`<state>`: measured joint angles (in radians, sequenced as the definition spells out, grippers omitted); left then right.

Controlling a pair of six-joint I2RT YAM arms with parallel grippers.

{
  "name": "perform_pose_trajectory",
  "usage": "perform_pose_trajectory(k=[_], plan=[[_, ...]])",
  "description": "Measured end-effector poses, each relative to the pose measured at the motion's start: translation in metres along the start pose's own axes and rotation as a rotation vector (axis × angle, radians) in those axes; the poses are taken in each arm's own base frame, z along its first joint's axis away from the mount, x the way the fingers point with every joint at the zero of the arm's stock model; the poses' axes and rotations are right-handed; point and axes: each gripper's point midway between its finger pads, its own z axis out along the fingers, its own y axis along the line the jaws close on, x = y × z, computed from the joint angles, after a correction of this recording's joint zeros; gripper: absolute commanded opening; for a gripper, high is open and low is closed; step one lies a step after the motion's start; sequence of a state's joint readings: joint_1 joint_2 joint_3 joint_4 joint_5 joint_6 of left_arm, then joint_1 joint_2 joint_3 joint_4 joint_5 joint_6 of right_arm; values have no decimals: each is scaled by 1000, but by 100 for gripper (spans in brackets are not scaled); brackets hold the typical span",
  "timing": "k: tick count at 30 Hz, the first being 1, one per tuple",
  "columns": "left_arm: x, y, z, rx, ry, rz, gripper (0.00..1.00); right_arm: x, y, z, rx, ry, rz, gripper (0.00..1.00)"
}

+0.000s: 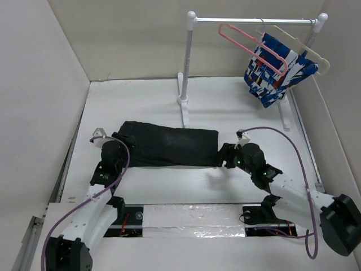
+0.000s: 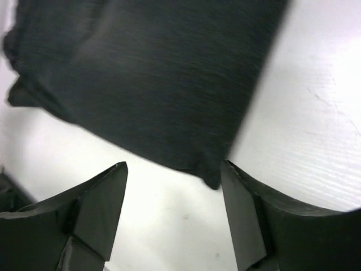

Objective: Place the trousers on the hanger
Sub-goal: Pick up the hanger from the clothesline.

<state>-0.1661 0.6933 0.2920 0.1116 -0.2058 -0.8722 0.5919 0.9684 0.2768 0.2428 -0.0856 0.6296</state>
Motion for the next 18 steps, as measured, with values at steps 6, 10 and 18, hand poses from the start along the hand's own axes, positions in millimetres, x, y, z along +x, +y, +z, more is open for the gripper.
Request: perform_pose_trajectory(k=[6, 10, 18], plan=[[-12, -71, -14, 281, 18, -1, 0, -86, 50, -41, -54, -161, -192, 0], [-7, -114, -14, 442, 85, 5, 0, -201, 87, -85, -42, -403, -300, 0], [78, -182, -50, 746, 269, 241, 0, -400, 105, -134, 42, -690, -430, 5]])
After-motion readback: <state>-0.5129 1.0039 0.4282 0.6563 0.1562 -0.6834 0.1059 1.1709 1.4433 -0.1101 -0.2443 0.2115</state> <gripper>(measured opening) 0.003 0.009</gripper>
